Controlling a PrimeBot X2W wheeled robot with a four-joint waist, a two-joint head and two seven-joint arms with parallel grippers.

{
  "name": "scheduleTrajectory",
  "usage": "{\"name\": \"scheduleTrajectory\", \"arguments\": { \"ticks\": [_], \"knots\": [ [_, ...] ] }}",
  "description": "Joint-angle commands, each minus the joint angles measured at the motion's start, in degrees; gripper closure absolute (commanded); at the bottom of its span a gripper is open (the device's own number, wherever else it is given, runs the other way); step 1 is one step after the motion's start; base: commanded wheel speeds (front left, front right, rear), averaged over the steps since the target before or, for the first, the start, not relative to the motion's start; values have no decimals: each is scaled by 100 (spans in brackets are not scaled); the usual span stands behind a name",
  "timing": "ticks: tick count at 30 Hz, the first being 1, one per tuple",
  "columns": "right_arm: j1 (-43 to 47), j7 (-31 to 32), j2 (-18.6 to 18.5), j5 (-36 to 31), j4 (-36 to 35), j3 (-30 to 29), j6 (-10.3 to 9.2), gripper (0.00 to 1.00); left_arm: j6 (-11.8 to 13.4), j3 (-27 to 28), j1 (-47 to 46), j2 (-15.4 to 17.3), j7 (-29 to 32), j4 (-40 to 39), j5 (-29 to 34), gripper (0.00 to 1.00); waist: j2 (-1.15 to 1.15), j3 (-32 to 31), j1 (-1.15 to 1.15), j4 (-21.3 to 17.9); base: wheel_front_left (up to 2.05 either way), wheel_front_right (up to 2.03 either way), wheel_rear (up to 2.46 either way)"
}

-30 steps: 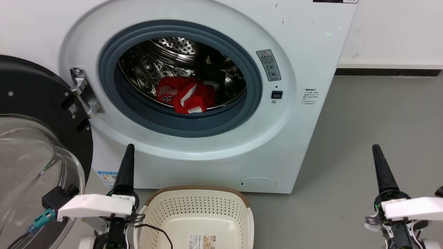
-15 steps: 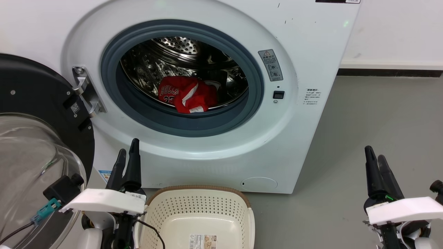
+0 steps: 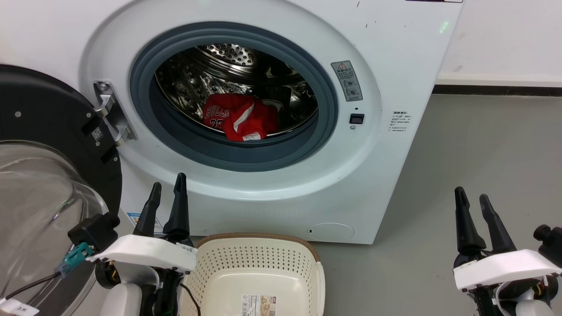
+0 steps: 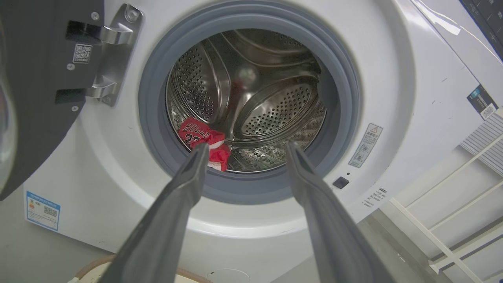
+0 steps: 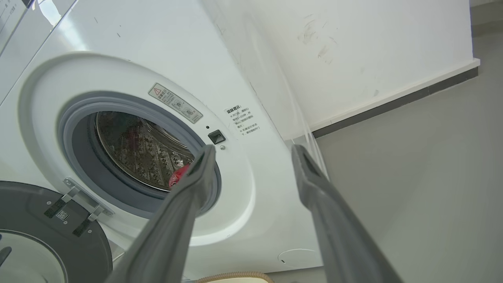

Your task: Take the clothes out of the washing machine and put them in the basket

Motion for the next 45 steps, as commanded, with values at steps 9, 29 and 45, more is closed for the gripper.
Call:
{"name": "scheduleTrajectory", "arguments": {
  "ticks": [9, 29, 45],
  "knots": [
    [-16, -112, -9, -937, -79, 32, 1, 0, 28, -116, -205, 52, -202, 43, 915, 0, 0, 31, 0, 46, 0, 0, 0],
    [66, -31, -8, -2135, -215, -52, 1, 0, 149, -237, -343, 119, -474, 321, 2108, 0, 0, 48, 0, 95, 0, 0, 0],
    [144, 7, -8, -2934, -278, -74, 1, 0, 252, -304, -422, 129, -668, 605, 2842, 0, 0, 45, 0, 126, 0, 0, 0]
  ]
}}
